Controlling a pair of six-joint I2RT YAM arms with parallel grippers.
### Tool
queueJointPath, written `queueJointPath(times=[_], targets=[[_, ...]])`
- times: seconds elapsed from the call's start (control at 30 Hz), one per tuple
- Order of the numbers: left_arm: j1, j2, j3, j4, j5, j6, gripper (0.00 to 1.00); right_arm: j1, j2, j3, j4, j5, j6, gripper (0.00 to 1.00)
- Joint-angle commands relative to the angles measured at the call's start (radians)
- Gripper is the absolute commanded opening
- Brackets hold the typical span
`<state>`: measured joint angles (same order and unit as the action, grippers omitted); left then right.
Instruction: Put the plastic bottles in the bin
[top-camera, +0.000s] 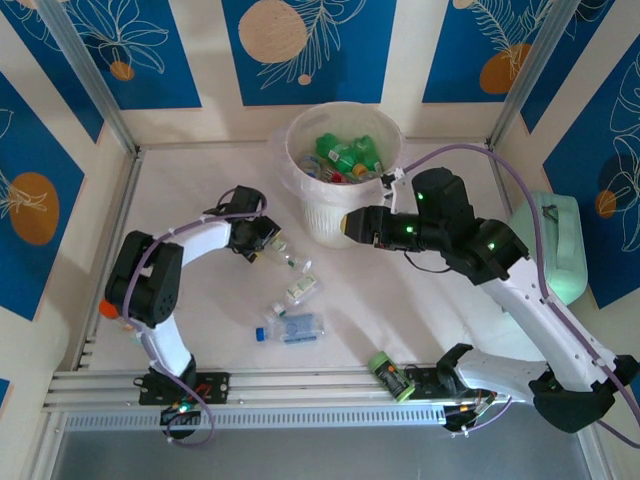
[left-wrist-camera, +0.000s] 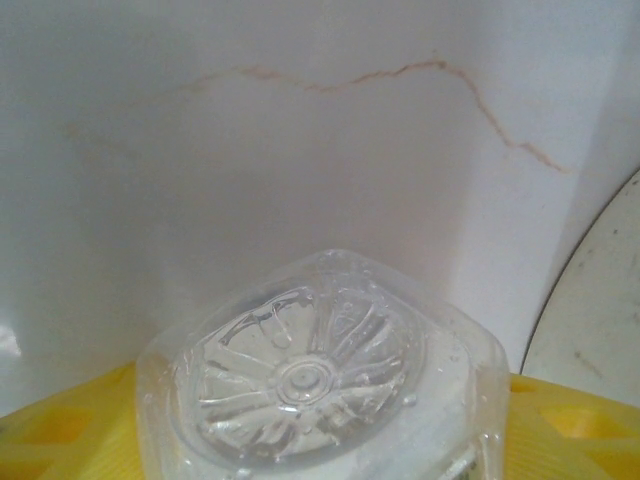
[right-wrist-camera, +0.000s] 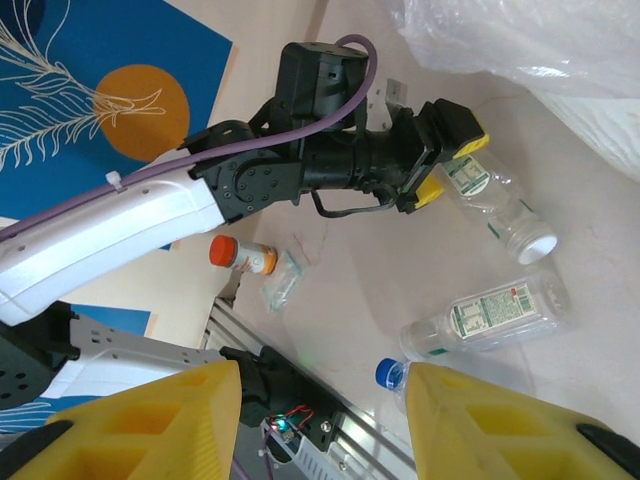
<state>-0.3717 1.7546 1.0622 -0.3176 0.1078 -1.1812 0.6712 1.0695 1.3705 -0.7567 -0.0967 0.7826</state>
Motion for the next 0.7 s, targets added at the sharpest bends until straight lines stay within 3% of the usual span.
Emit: queueJointPath(times=[0.0,0.37,0.67], targets=[[0.014,-0.135,-0.062,0.026,0.056,-0.026,0.61,0.029,-0.014,-0.029,-0.011,0.023,0.022,0.47],[0.067,-0.500,-0.178,0.269,0.178,-0.120,0.60,0.103,0.034,-0.050,0.069,-0.017,0.056,0.48],[0.065,-0.565,-0.286,0.739,0.293,-0.322,0.60,0.101,0.127,-0.005,0.128,-0.095,0.141,0.66]])
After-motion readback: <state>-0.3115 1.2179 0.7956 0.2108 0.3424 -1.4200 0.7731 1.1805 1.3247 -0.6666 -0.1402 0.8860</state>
